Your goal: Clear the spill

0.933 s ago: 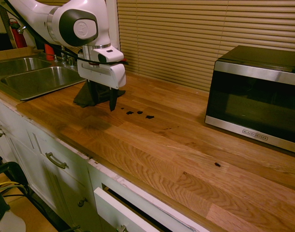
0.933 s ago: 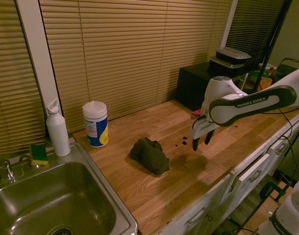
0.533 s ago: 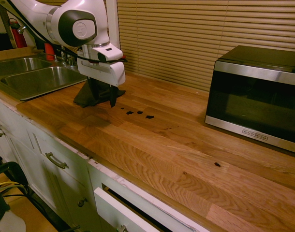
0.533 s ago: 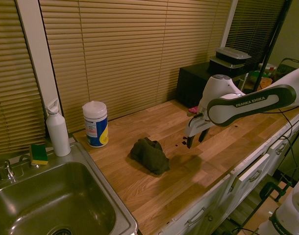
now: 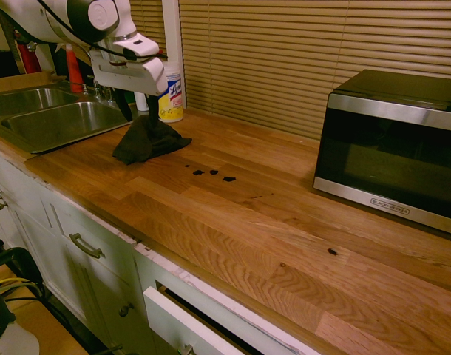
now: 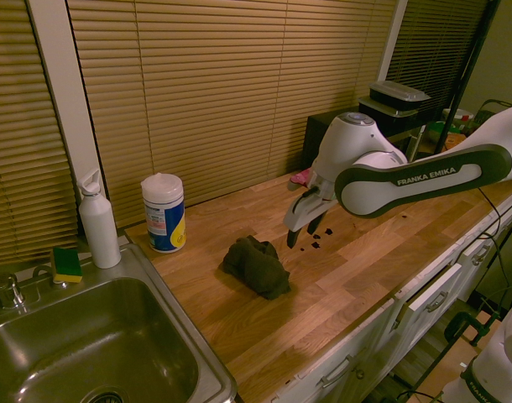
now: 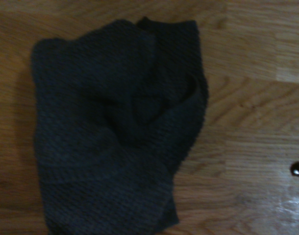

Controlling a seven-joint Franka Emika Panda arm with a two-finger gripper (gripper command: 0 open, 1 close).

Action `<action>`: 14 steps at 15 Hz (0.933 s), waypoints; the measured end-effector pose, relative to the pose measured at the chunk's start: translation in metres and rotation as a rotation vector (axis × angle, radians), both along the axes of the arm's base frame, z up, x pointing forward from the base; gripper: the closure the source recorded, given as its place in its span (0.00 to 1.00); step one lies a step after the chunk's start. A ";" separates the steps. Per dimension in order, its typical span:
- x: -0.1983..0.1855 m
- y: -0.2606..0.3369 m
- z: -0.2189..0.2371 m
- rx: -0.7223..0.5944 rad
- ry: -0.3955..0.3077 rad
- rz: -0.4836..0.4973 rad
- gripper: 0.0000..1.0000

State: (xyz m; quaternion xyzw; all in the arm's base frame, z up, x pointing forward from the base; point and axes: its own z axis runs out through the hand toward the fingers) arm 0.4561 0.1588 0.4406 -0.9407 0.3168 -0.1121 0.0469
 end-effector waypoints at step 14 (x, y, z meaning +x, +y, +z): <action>0.072 0.092 -0.060 -0.079 -0.027 -0.016 0.00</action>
